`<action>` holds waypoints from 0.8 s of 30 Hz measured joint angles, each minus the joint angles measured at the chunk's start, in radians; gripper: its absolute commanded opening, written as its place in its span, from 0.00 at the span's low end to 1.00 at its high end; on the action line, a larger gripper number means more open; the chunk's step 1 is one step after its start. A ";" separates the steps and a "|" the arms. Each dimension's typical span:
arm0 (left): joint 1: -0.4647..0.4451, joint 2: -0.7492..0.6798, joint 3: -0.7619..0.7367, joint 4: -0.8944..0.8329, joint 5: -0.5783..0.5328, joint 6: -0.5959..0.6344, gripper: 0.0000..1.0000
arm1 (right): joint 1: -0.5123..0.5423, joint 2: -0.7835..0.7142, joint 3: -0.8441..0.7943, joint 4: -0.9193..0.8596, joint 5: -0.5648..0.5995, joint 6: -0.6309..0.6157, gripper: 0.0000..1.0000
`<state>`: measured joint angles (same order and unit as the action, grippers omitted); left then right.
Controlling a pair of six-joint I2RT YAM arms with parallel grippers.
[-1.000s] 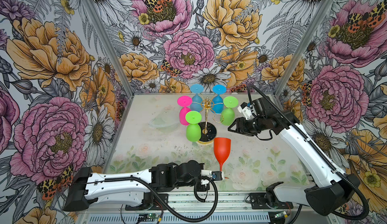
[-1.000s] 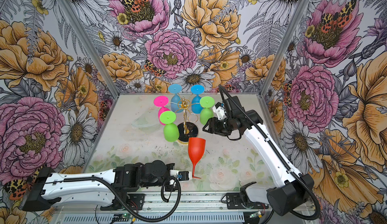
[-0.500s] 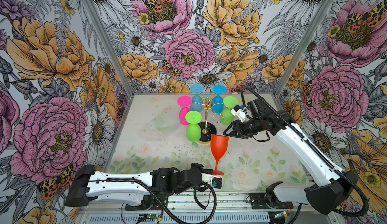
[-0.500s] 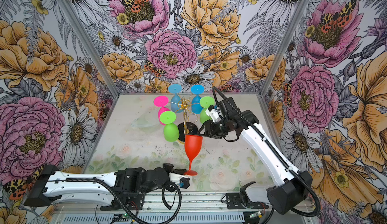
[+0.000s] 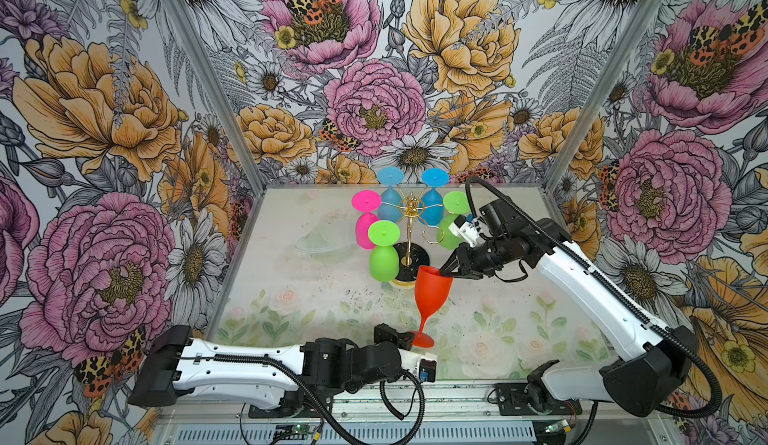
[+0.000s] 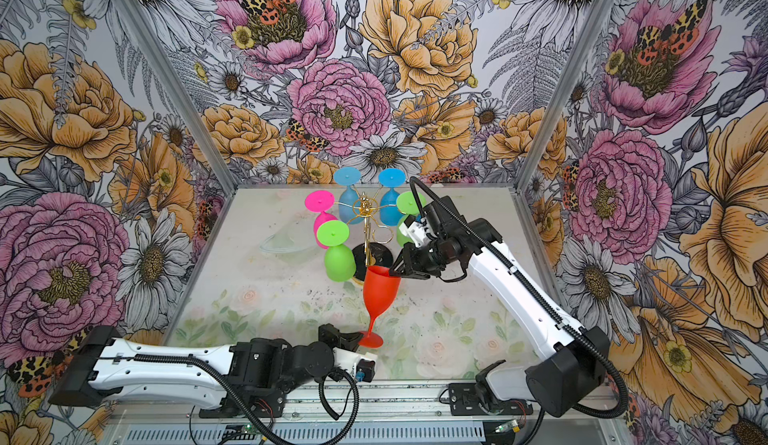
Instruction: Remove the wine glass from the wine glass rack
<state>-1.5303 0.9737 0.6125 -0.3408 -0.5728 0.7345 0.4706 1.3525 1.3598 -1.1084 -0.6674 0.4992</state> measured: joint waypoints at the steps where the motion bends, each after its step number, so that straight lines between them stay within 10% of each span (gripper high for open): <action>1: -0.003 0.000 -0.002 -0.003 -0.006 0.007 0.00 | 0.000 0.000 -0.003 0.001 0.000 -0.001 0.16; 11: -0.016 0.003 -0.018 0.017 -0.046 0.019 0.22 | 0.002 0.000 -0.023 -0.002 0.031 -0.004 0.00; 18: -0.035 0.005 -0.047 0.056 -0.058 -0.030 0.69 | 0.002 -0.010 -0.043 -0.010 0.100 -0.008 0.00; 24: -0.051 0.005 -0.057 0.063 -0.036 -0.117 0.77 | 0.002 -0.071 -0.054 -0.009 0.250 -0.022 0.00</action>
<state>-1.5818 0.9783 0.5556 -0.2779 -0.6090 0.6170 0.4728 1.2819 1.3056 -1.1175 -0.4171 0.4770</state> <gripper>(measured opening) 0.757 0.047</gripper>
